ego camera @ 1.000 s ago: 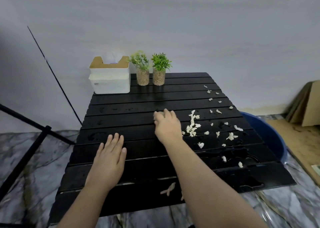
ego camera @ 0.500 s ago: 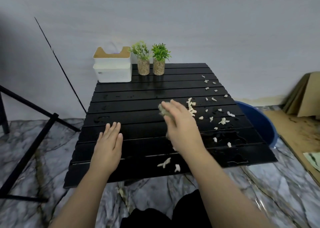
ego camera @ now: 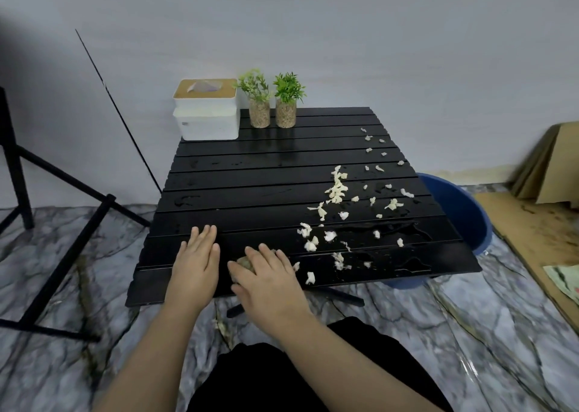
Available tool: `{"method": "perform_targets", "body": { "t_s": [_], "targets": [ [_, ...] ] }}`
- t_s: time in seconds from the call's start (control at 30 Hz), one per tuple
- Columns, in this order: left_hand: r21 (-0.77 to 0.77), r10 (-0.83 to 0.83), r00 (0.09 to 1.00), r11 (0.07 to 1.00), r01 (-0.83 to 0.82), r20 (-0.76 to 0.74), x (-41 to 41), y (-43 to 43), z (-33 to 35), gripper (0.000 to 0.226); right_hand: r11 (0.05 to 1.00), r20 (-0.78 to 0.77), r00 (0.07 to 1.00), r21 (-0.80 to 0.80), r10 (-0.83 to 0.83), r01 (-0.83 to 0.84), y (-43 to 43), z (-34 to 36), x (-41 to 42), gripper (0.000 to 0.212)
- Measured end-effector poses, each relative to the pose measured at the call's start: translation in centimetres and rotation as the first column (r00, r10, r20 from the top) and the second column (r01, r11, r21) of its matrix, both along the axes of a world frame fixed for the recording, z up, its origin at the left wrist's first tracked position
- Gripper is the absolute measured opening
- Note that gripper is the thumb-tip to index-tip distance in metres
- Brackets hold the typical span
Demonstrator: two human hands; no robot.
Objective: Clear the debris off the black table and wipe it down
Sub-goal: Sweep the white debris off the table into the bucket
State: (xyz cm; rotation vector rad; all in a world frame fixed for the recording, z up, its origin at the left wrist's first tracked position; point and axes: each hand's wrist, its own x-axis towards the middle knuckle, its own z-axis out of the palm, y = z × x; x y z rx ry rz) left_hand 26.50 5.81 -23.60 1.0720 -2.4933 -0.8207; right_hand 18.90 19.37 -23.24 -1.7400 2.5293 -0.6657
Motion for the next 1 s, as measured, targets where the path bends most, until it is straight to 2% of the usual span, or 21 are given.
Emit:
{"method": "perform_targets", "body": {
  "t_s": [0.13,0.27,0.43,0.53,0.67,0.77,0.83,1.0],
  "targets": [
    [-0.058,0.005,0.999,0.998,-0.002,0.051,-0.4,0.6,-0.3,0.048,0.990,-0.030,0.993,-0.082,-0.117,0.114,2.3,-0.4,-4.3,0.032],
    [-0.094,-0.053,0.994,0.994,0.062,0.093,-2.8,2.2,-0.5,0.050,0.969,0.011,0.970,-0.036,-0.245,0.245,4.3,0.1,-12.4,0.024],
    [-0.105,-0.094,0.988,0.989,0.107,0.125,-6.9,3.5,-0.2,0.049,0.915,0.185,0.922,-0.163,-0.339,0.369,4.9,2.3,-16.0,0.029],
    [-0.140,-0.088,0.985,0.984,0.109,0.148,-7.3,3.3,-0.7,0.049,0.932,0.140,0.953,-0.214,-0.268,0.293,5.3,2.6,-12.4,0.029],
    [-0.100,-0.099,0.990,0.989,0.109,0.103,-7.1,2.7,-1.0,0.049,0.975,0.052,0.982,-0.120,-0.181,0.186,5.2,1.1,-6.9,0.031],
    [-0.076,-0.100,0.992,0.991,0.106,0.080,-7.1,2.7,-1.0,0.049,0.976,-0.057,0.977,-0.086,-0.206,0.201,5.2,0.2,-7.2,0.025],
    [-0.074,-0.100,0.992,0.992,0.106,0.077,-7.1,2.7,-1.0,0.049,0.971,-0.043,0.972,-0.069,-0.233,0.230,5.1,0.1,-8.4,0.027],
    [-0.038,-0.105,0.993,0.994,0.107,0.045,-7.1,2.6,-0.7,0.048,0.966,0.106,0.968,-0.095,-0.229,0.239,5.6,0.4,-10.2,0.032]
  ]
}}
